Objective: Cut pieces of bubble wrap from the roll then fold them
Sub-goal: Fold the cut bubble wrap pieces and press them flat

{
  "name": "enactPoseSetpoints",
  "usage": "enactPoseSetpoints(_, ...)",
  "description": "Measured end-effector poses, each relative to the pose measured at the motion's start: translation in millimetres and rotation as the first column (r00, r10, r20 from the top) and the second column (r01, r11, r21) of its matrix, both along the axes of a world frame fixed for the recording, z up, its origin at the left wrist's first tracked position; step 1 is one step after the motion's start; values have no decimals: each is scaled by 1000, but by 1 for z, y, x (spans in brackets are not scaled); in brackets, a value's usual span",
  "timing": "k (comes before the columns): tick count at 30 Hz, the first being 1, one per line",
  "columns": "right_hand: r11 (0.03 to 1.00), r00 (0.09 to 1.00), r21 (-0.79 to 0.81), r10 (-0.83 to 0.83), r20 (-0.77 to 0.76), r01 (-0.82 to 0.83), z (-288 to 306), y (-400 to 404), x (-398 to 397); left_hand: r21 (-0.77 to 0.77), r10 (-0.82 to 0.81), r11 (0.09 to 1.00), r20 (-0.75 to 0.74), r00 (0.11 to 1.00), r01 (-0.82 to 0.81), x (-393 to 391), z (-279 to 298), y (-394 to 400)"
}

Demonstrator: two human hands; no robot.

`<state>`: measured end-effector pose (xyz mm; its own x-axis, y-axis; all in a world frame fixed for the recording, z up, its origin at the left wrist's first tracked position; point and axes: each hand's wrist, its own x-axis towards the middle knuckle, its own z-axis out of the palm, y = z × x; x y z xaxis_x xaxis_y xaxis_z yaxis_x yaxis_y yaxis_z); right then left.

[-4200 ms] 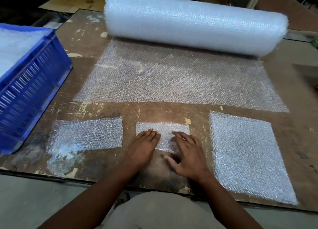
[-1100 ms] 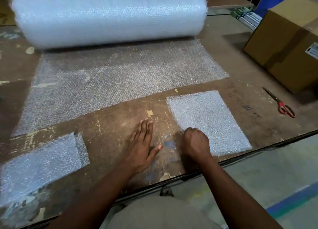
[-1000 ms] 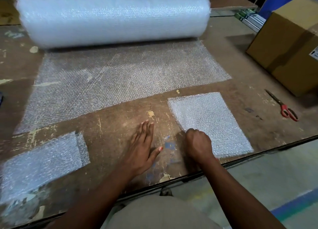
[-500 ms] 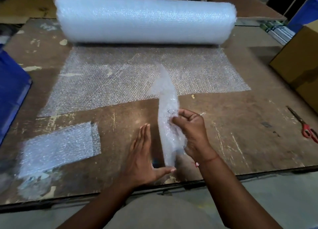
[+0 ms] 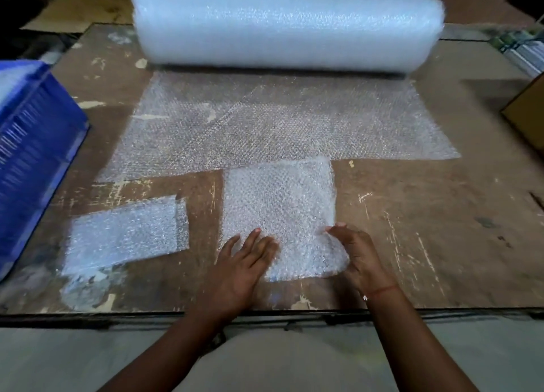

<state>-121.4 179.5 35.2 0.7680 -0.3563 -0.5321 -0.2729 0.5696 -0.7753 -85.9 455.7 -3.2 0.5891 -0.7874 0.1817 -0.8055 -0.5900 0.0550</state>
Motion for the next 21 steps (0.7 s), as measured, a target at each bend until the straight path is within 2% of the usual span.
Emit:
enactPoseSetpoints(4, 962, 997, -262, 70, -38, -77, -27, -14, -23, 151, 2, 988, -105, 994, 14, -3, -20, 5)
enactPoseSetpoints(7, 880, 990, -457, 144, -11, -133, -25, -25, -41, 129, 2, 992, -151, 989, 17, -7, -20, 7)
enactPoseSetpoints(9, 812, 963, -546, 269, 38, -205, -29, -39, -54, 98, -4, 995, -199, 980, 24, -8, -18, 8)
enactPoseSetpoints(11, 696, 899, -649, 437, 41, -308, -31, -57, -65, 100, -7, 995, -216, 976, 29, -10, -17, 9)
enactPoseSetpoints(13, 481, 800, -786, 600, -29, -389, -29, -71, -69, 83, -2, 996, -228, 974, 22, -11, -18, 8)
enactPoseSetpoints(14, 407, 765, -818, 640, -62, -407, -28, -76, -69, 68, -1, 998, -232, 973, 17, -11, -19, 8)
enactPoseSetpoints(21, 293, 703, -870, 706, -82, -396, -25, -82, -59, 8, 13, 1000, -237, 971, -11, -12, -17, 8)
